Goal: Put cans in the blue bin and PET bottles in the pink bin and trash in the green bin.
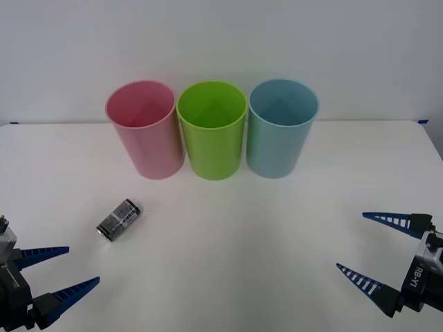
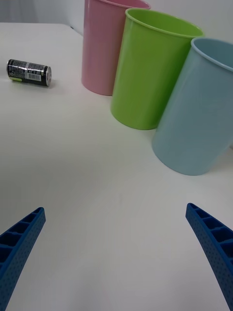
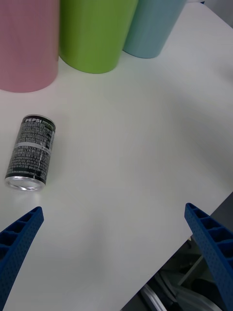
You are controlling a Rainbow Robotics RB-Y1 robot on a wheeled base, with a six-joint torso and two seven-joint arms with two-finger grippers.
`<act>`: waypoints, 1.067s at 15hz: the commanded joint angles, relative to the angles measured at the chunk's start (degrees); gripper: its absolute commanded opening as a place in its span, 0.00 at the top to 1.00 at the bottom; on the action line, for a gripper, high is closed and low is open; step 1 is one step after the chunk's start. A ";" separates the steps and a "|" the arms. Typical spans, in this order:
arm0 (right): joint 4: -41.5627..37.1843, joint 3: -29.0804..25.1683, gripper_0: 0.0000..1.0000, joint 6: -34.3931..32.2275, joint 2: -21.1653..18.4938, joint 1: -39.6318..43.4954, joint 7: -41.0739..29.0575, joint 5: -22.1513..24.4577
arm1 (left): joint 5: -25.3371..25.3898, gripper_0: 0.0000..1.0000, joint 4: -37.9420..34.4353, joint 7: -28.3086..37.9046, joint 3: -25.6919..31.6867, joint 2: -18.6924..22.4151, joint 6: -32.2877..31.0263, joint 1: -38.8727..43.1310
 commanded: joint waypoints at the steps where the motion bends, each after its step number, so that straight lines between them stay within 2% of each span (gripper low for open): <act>1: 0.00 0.00 0.00 0.00 0.00 0.00 0.00 0.00 | 0.00 0.00 0.00 0.00 0.00 0.00 0.00 0.00; 16: 0.00 0.00 0.00 0.00 0.00 0.00 0.00 0.00 | 0.00 0.00 0.00 0.00 0.00 0.00 0.00 0.00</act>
